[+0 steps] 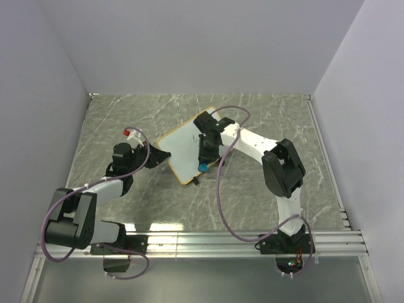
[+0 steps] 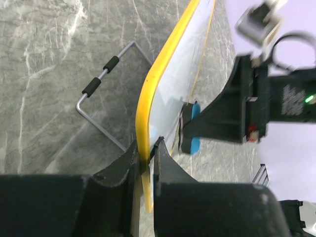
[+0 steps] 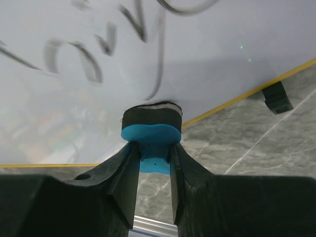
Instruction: Erase the whiteboard
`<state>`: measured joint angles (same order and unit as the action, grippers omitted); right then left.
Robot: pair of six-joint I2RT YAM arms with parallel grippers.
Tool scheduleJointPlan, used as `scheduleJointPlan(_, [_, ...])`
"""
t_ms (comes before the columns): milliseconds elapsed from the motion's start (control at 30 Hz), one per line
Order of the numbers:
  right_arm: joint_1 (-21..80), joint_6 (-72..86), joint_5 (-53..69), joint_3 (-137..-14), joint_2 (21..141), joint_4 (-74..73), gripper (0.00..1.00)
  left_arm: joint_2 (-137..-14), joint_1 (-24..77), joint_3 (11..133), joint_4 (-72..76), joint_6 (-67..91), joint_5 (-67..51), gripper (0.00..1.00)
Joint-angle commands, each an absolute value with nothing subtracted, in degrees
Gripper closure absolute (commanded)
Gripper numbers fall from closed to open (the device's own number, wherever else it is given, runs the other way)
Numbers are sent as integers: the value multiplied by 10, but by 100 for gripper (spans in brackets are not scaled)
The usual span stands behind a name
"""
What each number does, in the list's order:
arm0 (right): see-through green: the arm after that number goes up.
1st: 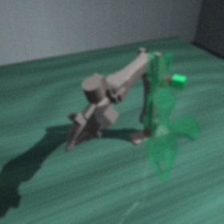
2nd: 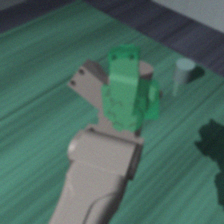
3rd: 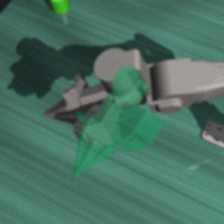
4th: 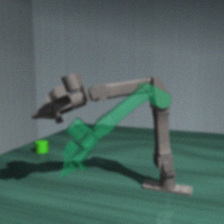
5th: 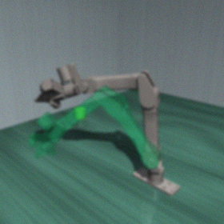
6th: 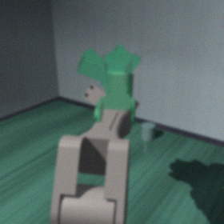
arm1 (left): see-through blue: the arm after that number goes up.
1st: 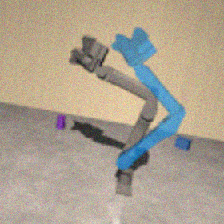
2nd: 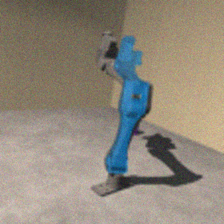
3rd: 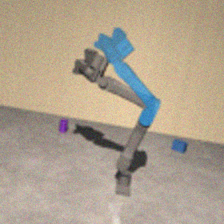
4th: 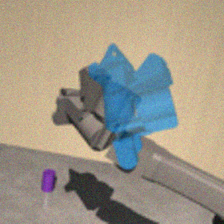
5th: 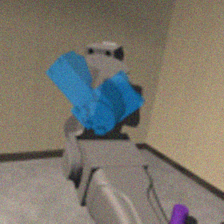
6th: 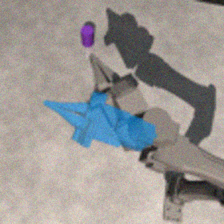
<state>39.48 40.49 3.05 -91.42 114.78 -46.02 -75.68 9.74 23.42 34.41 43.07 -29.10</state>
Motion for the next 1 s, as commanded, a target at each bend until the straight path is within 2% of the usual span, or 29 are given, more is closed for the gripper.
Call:
scheduleJointPlan(0, [391,401,1,-1013,1167,-427,100,-778,103,232,284,388,-258,100])
scheduleJointPlan(200, [376,414,1,-1161,1211,-450,100,-773,104,228,282,388,-253,100])
scheduleJointPlan(400, [345,452,-17,-1211,1243,-473,100,-769,104,225,278,386,-250,100])
scheduleJointPlan(567, [335,447,-25,-1126,1214,-460,100,-758,104,226,266,381,-240,100])
scheduleJointPlan(767, [354,439,-6,-960,1158,-402,100,-766,104,230,265,381,-235,100])
scheduleJointPlan(967, [381,453,-11,-882,1122,-378,100,-774,104,233,265,382,-229,100])
